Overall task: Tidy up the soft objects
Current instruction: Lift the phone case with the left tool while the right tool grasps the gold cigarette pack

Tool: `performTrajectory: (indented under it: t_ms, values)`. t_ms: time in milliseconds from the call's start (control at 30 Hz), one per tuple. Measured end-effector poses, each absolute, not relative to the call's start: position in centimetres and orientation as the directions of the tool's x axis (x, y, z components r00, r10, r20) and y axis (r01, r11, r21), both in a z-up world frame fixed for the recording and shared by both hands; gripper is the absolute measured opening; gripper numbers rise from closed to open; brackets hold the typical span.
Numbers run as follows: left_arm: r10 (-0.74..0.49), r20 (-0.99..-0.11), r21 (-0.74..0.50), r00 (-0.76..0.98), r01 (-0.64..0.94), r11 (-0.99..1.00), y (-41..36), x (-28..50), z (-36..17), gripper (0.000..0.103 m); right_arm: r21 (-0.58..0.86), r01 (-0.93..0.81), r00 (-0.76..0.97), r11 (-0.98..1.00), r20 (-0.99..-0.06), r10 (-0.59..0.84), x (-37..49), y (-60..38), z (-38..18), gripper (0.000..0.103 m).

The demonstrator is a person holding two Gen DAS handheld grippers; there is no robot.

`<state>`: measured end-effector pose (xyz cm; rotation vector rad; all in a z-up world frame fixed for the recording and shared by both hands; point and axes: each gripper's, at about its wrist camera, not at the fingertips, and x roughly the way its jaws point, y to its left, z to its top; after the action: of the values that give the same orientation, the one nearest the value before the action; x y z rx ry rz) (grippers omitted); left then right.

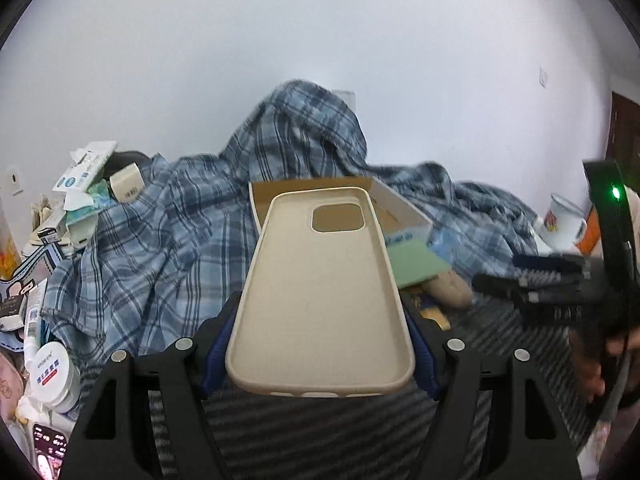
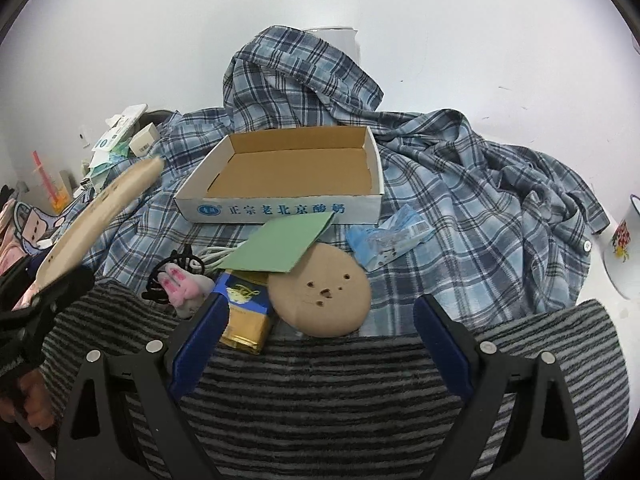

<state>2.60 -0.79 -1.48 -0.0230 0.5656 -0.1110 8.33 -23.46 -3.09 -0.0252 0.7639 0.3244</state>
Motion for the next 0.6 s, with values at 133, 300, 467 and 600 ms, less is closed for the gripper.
performTrajectory:
  t_ms: [133, 300, 467, 600]
  values:
    - [-0.092, -0.489, -0.048, 0.867, 0.078, 0.996, -0.6, 3.1, -1.6, 0.075, 0.156, -0.315, 0.626, 0.936, -0.707, 0.329, 8.5, -21.7, -4.3, 0.093]
    - [-0.091, -0.458, -0.053, 0.884, 0.075, 0.996, -0.4, 2.7, -1.3, 0.075, 0.187, -0.312, 0.577, 0.932, -0.742, 0.342, 9.2, -19.0, -5.9, 0.087]
    - [-0.064, -0.443, -0.036, 0.894, 0.054, 0.998, -0.3, 2.4, -1.3, 0.075, 0.182, -0.287, 0.579, 0.941, -0.749, 0.321, 9.6, -17.8, -6.5, 0.087]
    - [-0.052, -0.439, -0.036, 0.897, 0.040, 0.999, -0.2, 2.3, -1.4, 0.075, 0.166, -0.260, 0.581, 0.951, -0.760, 0.292, 10.0, -17.4, -6.7, 0.075]
